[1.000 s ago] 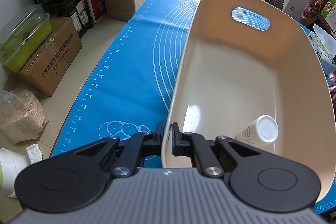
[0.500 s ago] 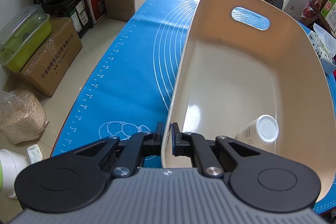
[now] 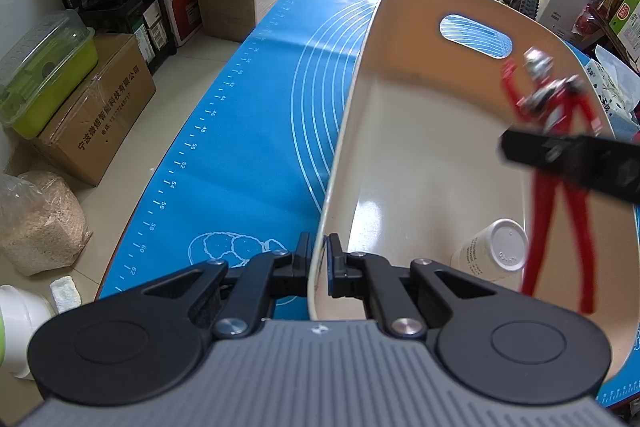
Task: Organize rigid objects
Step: 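Carry the red figure over the basket and release it inside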
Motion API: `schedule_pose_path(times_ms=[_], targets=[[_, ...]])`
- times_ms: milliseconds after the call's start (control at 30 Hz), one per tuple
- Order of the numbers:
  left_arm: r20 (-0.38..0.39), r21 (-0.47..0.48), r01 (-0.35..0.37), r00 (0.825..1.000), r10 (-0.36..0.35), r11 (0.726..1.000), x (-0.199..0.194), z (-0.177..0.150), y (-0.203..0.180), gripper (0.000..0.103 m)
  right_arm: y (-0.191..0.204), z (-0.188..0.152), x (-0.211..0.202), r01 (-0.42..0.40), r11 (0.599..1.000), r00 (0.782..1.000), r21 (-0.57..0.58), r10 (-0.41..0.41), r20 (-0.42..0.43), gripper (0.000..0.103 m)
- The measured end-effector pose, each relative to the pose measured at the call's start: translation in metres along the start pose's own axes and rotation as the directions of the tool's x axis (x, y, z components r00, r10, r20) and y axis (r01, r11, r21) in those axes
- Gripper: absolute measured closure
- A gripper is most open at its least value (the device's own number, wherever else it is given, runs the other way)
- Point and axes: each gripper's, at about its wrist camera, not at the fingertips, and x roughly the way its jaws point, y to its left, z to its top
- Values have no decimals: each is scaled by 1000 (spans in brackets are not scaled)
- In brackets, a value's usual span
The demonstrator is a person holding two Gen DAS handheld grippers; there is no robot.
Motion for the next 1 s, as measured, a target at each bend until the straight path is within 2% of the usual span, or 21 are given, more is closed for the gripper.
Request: schedule_pose_path(times_ms=[233, 400, 500, 533, 567, 600, 833, 900, 1000], targets=[[0, 0, 0, 1000, 0, 1000, 0, 0, 0, 94, 13, -6, 30, 29, 998, 993, -47, -34, -116, 69], [0, 0, 0, 1000, 0, 1000, 0, 0, 0, 94, 13, -11, 37, 44, 997, 987, -56, -52, -153, 69], [-1, -1, 0, 1000, 0, 1000, 0, 0, 0, 94, 8, -13, 36, 40, 998, 986, -46, -47, -162, 56], [-1, -2, 0, 1000, 0, 1000, 0, 0, 0, 94, 6, -12, 35, 29, 999, 986, -34, -34, -166, 46], [-1, -3, 1, 1000, -1, 1000, 0, 0, 0, 94, 3, -12, 32, 18, 1000, 986, -18, -21, -163, 37], [-1, -3, 1, 1000, -1, 1000, 0, 0, 0, 94, -1, -11, 29, 12, 1000, 988, -3, -12, -155, 35], [-2, -5, 1, 1000, -1, 1000, 0, 1, 1, 94, -15, 0, 0, -39, 999, 995, 18, 41, -89, 32], [-1, -5, 2, 1000, -2, 1000, 0, 1, 1, 94, -16, 3, -12, -14, 1000, 999, -5, 14, -49, 24], [-1, -4, 2, 1000, -2, 1000, 0, 1, 1, 94, -24, 9, -29, 7, 1000, 1000, -25, -7, 0, 22]])
